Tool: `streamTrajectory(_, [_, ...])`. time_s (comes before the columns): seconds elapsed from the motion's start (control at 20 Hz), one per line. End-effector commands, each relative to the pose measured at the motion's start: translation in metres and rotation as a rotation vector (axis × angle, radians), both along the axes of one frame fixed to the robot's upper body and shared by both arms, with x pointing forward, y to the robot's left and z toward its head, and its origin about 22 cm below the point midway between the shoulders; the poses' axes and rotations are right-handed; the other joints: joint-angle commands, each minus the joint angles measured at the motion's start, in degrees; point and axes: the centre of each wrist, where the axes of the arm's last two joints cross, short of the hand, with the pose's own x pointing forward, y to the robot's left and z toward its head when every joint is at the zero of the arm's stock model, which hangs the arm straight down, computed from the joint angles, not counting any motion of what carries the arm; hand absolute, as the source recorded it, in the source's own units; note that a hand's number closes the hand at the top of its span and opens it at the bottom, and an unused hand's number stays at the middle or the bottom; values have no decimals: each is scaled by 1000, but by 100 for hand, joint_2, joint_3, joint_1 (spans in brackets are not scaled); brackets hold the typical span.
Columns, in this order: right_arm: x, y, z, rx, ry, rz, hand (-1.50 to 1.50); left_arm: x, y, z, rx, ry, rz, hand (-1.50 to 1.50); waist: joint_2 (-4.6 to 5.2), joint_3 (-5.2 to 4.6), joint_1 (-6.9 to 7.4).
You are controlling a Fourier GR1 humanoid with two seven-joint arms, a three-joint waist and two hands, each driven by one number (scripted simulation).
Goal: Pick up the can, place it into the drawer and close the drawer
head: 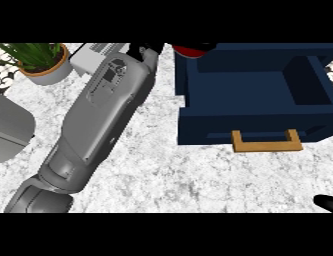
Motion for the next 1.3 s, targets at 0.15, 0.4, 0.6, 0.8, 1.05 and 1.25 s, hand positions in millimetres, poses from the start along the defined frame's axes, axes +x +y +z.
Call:
streamTrajectory(0.15, [6, -8, 17, 13, -15, -8, -150, 1, -40, 49, 42, 9, 11, 150, 16, 1, -70])
streamTrajectory(0.4, [7, -4, 8, -9, -20, 18, -150, 3, -57, 65, 92, 22, 15, 150, 33, 5, -116])
streamTrajectory(0.6, [5, -9, 12, -7, -8, 38, -150, 3, -64, 50, 113, 15, 32, 150, 55, 11, -298])
streamTrajectory(0.8, [3, -2, 16, -3, -37, 35, -150, 9, -65, 49, 136, 17, 79, 150, 78, 13, -345])
streamTrajectory(1.05, [17, -4, 14, -26, -25, 61, -150, 15, -58, 33, 127, 16, 115, 150, 133, 18, -431])
streamTrajectory(1.25, [20, -3, 24, -22, -23, 68, -150, 13, -64, 39, 112, 6, 181, -150, 108, 16, -434])
